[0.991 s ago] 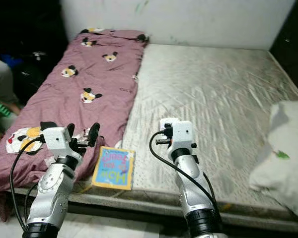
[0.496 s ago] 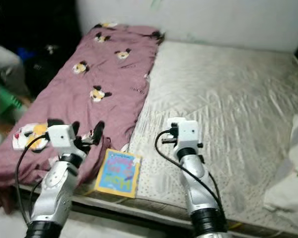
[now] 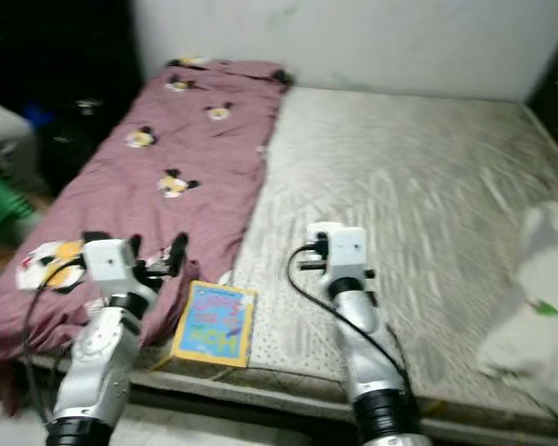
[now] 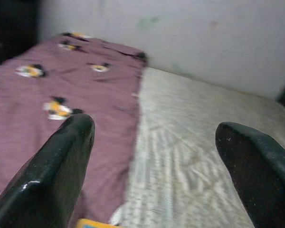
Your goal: Clean up the room
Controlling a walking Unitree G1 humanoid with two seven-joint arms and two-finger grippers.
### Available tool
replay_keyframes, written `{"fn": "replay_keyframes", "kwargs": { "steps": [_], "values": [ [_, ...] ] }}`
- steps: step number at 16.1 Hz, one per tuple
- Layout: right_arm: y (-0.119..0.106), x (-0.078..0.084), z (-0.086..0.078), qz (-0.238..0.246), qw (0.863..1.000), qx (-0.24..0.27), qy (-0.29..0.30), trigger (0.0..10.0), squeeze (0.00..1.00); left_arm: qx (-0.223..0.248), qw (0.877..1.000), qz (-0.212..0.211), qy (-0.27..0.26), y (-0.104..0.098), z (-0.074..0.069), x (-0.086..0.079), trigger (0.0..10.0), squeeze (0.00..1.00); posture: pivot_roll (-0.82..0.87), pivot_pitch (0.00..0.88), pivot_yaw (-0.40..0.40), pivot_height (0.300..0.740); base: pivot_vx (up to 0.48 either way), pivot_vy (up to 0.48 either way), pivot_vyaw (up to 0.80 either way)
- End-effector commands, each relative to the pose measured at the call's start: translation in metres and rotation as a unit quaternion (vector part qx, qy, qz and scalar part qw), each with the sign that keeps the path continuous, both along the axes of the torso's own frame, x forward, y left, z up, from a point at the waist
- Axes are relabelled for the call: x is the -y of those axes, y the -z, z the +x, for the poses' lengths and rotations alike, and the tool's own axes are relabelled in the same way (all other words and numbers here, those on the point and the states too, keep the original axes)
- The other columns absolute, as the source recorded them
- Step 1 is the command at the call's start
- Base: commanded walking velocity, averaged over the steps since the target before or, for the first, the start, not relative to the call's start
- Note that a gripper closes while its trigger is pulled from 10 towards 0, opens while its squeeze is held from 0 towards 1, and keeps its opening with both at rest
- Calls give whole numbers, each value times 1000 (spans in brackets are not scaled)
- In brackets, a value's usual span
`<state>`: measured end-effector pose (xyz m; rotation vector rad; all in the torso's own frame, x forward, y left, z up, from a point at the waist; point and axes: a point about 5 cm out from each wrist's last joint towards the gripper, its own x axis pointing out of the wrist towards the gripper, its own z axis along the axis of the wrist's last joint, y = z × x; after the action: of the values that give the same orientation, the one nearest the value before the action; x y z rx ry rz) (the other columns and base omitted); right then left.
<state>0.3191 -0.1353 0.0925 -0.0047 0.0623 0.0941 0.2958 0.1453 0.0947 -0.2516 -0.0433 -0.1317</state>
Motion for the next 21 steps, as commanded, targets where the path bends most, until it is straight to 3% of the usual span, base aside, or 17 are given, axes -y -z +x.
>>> {"fn": "replay_keyframes", "kwargs": {
  "steps": [1, 8, 13, 21],
  "values": [
    [1, -9, 0, 6, 1000, -4, -11, 10000, 0, -7, 1000, 4, -12, 2, 0, -8, 10000, 0, -19, 54, 16, 740, 0, 480, 0],
    [3, -11, 0, -2, 1000, -7, -17, 10000, 0, -7, 1000, 1, -12, 1, 1, -8, 10000, 0, -20, 63, 16, 740, 0, 451, 0],
    [4, -12, 0, -5, 1000, -12, -22, 10000, 0, 12, 1000, -8, -2, -3, 0, -6, 10000, 0, -23, 68, 14, 740, 0, 0, 0],
    [5, -12, 1, -4, 1000, -13, -20, 10000, 0, 12, 1000, -8, 0, -4, 0, -6, 10000, 0, -24, 72, 15, 740, 305, 0, 0]
  ]
}}
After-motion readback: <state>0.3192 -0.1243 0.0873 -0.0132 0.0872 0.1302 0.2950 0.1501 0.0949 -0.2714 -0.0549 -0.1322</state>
